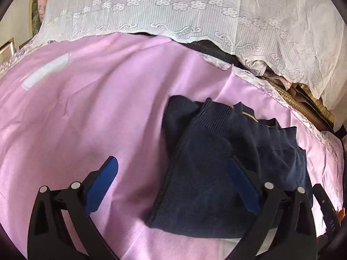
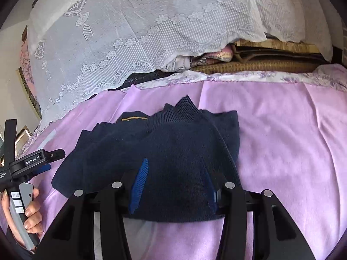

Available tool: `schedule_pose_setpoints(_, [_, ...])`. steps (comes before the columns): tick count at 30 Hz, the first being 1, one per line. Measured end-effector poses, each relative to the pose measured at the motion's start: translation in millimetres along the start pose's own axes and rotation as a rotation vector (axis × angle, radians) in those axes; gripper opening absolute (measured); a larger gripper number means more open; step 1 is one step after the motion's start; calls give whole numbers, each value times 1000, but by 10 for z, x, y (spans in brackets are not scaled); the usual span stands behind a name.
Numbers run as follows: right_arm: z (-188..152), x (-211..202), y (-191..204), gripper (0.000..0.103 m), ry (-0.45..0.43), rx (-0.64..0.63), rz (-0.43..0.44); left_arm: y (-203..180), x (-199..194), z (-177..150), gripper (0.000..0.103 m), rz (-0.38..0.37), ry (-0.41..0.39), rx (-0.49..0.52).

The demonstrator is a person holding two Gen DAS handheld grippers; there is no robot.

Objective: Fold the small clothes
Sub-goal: 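Press and smooth the folded cardigan bundle flat with both grippers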

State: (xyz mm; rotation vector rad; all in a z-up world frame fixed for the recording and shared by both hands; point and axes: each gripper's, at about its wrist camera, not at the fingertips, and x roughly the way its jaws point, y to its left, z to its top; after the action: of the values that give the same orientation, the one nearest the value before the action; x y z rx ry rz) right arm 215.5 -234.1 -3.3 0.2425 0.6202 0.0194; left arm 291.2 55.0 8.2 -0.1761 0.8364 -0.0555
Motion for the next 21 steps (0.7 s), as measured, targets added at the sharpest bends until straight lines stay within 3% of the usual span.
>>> schedule_pose_setpoints(5, [179, 366, 170, 50, 7, -13, -12, -490, 230, 61, 98, 97, -34, 167])
schedule_pose_setpoints(7, [212, 593, 173, 56, 53, -13, -41, -560, 414, 56, 98, 191, -26, 218])
schedule_pose_setpoints(8, [192, 718, 147, 63, 96, -18, -76, -554, 543, 47, 99, 238, -1, 232])
schedule_pose_setpoints(9, [160, 839, 93, 67, 136, -13, -75, -509, 670, 38, 99, 237, 31, 227])
schedule_pose_setpoints(11, [161, 856, 11, 69, 136, 17, -35, -337, 716, 75, 99, 159, 62, 141])
schedule_pose_setpoints(14, [122, 837, 41, 72, 125, -3, -33, -249, 739, 76, 99, 118, 77, 98])
schedule_pose_setpoints(17, [95, 760, 57, 76, 102, -6, -33, -318, 681, 30, 99, 158, 34, 138])
schedule_pose_setpoints(21, [57, 504, -47, 81, 10, 46, -62, -414, 470, -62, 99, 235, -56, 183])
